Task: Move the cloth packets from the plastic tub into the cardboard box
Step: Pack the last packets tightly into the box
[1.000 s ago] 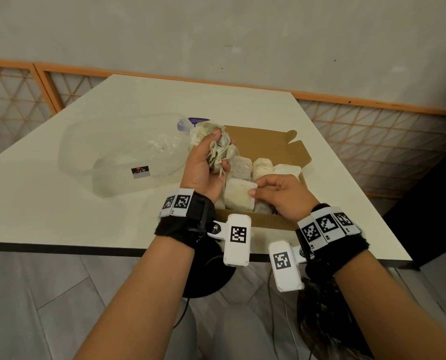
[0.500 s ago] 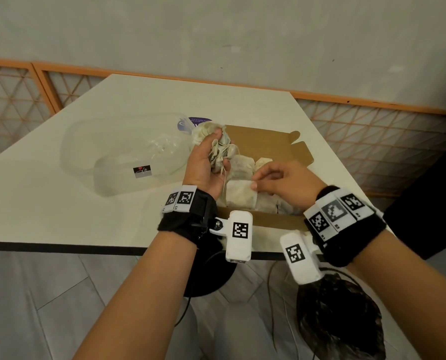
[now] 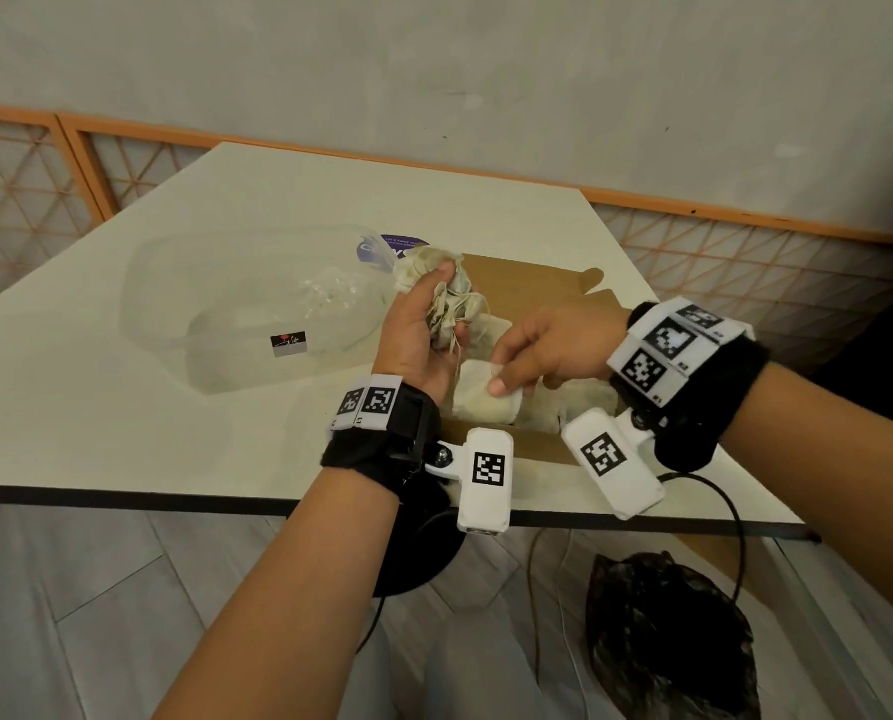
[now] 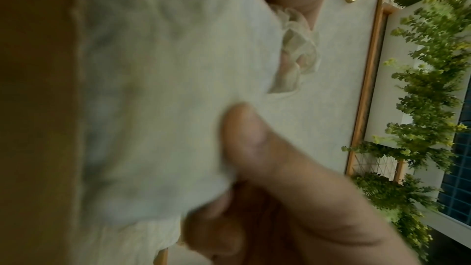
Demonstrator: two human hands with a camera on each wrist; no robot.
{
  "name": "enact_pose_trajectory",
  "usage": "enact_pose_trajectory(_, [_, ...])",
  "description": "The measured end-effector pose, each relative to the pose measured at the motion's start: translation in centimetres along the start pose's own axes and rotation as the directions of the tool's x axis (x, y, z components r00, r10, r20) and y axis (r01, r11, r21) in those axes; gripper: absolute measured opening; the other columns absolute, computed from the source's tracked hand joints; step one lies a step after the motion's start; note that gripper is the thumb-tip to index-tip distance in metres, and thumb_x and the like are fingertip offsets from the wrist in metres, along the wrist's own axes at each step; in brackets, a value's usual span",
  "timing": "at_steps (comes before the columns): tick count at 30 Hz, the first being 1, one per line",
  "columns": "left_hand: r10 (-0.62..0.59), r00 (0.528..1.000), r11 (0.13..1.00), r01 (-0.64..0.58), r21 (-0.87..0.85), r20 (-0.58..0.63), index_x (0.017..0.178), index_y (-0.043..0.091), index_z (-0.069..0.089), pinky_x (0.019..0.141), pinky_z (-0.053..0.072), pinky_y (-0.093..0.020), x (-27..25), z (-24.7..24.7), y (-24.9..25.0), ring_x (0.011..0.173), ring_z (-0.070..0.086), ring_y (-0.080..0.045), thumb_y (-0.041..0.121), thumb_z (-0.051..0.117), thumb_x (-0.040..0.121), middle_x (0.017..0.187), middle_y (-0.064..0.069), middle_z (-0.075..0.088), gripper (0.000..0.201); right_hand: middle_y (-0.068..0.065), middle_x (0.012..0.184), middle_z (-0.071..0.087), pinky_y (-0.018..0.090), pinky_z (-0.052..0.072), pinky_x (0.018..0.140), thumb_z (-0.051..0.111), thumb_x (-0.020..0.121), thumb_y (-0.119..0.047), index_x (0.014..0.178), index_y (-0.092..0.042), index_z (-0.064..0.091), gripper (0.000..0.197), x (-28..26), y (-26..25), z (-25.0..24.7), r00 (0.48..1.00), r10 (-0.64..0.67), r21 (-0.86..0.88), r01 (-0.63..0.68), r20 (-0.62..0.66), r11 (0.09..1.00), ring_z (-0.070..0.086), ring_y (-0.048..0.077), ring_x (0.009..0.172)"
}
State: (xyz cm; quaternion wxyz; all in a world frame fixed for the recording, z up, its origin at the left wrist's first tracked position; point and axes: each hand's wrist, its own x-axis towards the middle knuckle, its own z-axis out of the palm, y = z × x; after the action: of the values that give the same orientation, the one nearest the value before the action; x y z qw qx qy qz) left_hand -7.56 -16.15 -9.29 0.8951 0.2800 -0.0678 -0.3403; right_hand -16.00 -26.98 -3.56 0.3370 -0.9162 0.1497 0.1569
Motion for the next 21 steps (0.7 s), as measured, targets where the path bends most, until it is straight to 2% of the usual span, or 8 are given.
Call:
enact_pose_trajectory(5, [0.001, 1.000, 1.000, -0.001, 0.009, 0.022, 0.083, 0.016, 0.060, 0.038, 0.040, -0.011, 0.1, -0.1, 0.1, 0.056, 0.058, -0.007, 0.021, 0.059, 0.088, 0.078, -0.003, 0.057, 0.007, -0.011, 0.047, 0.059, 0.019, 0.041, 0.059, 0.078, 0.071, -0.029, 0.068, -0.028, 0.068, 0.011, 2.6, 2.2, 1.5, 0.983, 0.080, -0.093, -0.096, -0.166, 0.991, 0.052, 0.005, 0.053])
enact_pose_trajectory(7, [0.007, 1.000, 1.000, -0.008, 0.026, 0.028, 0.083, 0.016, 0.059, 0.038, 0.040, -0.011, 0.2, -0.1, 0.0, 0.055, 0.057, -0.007, 0.021, 0.060, 0.086, 0.078, -0.004, 0.056, 0.005, -0.011, 0.054, 0.058, 0.019, 0.042, 0.063, 0.076, 0.073, -0.026, 0.076, -0.023, 0.070, 0.008, 2.6, 2.1, 1.6, 0.979, 0.063, -0.095, -0.082, -0.195, 0.992, 0.052, 0.006, 0.057])
enact_pose_trajectory(10, [0.012, 1.000, 0.998, -0.013, 0.061, 0.016, 0.084, 0.016, 0.060, 0.037, 0.041, -0.013, 0.3, -0.2, -0.1, 0.052, 0.058, -0.007, 0.021, 0.061, 0.085, 0.075, -0.002, 0.058, 0.006, -0.006, 0.071, 0.061, 0.015, 0.043, 0.059, 0.066, 0.082, -0.015, 0.090, -0.012, 0.067, 0.008, 2.0, 1.6, 0.7, 0.961, 0.014, -0.081, -0.037, -0.275, 0.996, 0.055, 0.009, 0.066])
enact_pose_trajectory(12, [0.013, 1.000, 0.995, -0.014, 0.102, 0.010, 0.083, 0.016, 0.061, 0.037, 0.041, -0.014, 0.4, -0.2, -0.2, 0.052, 0.059, -0.006, 0.021, 0.061, 0.088, 0.071, 0.000, 0.060, 0.007, 0.002, 0.079, 0.064, 0.020, 0.044, 0.060, 0.061, 0.086, -0.016, 0.091, -0.010, 0.063, 0.009, 1.3, 1.2, -0.4, 0.884, -0.001, 0.049, 0.027, -0.468, 0.998, 0.058, 0.015, 0.074])
enact_pose_trajectory(14, [0.002, 1.000, 0.990, -0.005, 0.138, 0.022, 0.088, 0.015, 0.062, 0.038, 0.042, -0.014, 0.4, -0.2, -0.4, 0.052, 0.060, -0.006, 0.023, 0.060, 0.090, 0.072, 0.000, 0.061, 0.008, 0.002, 0.079, 0.063, 0.022, 0.046, 0.059, 0.063, 0.086, -0.023, 0.092, -0.011, 0.061, 0.014, 0.3, 0.4, -0.9, 0.801, 0.008, 0.261, 0.186, -0.599, 0.947, 0.059, 0.013, 0.070])
enact_pose_trajectory(16, [-0.015, 0.999, 0.987, 0.008, 0.159, 0.038, 0.096, 0.014, 0.061, 0.041, 0.044, -0.014, 0.4, -0.1, -0.5, 0.052, 0.061, -0.006, 0.027, 0.057, 0.093, 0.074, -0.001, 0.063, 0.014, 0.002, 0.083, 0.064, 0.024, 0.049, 0.060, 0.069, 0.080, -0.033, 0.096, -0.013, 0.061, 0.028, -0.4, -0.5, -0.5, 0.830, 0.014, 0.381, 0.240, -0.558, 0.893, 0.061, 0.011, 0.069])
enact_pose_trajectory(18, [-0.033, 0.997, 0.987, 0.021, 0.160, 0.070, 0.100, 0.010, 0.060, 0.045, 0.046, -0.015, 0.3, 0.2, -0.5, 0.059, 0.065, -0.008, 0.029, 0.052, 0.096, 0.079, -0.005, 0.068, 0.021, 0.006, 0.090, 0.065, 0.027, 0.052, 0.062, 0.075, 0.073, -0.035, 0.101, -0.014, 0.059, 0.038, -0.4, -0.8, 0.2, 0.890, 0.008, 0.394, 0.193, -0.456, 0.898, 0.063, 0.013, 0.075])
enact_pose_trajectory(21, [-0.050, 0.994, 0.987, 0.036, 0.155, 0.093, 0.094, 0.010, 0.059, 0.045, 0.047, -0.016, -0.1, 0.5, -0.4, 0.056, 0.066, -0.009, 0.026, 0.049, 0.097, 0.070, -0.004, 0.069, 0.019, 0.011, 0.083, 0.063, 0.028, 0.052, 0.060, 0.075, 0.076, -0.016, 0.091, -0.013, 0.058, 0.023, 0.0, -0.5, 1.0, 0.898, -0.001, 0.407, 0.200, -0.441, 0.891, 0.061, 0.018, 0.070])
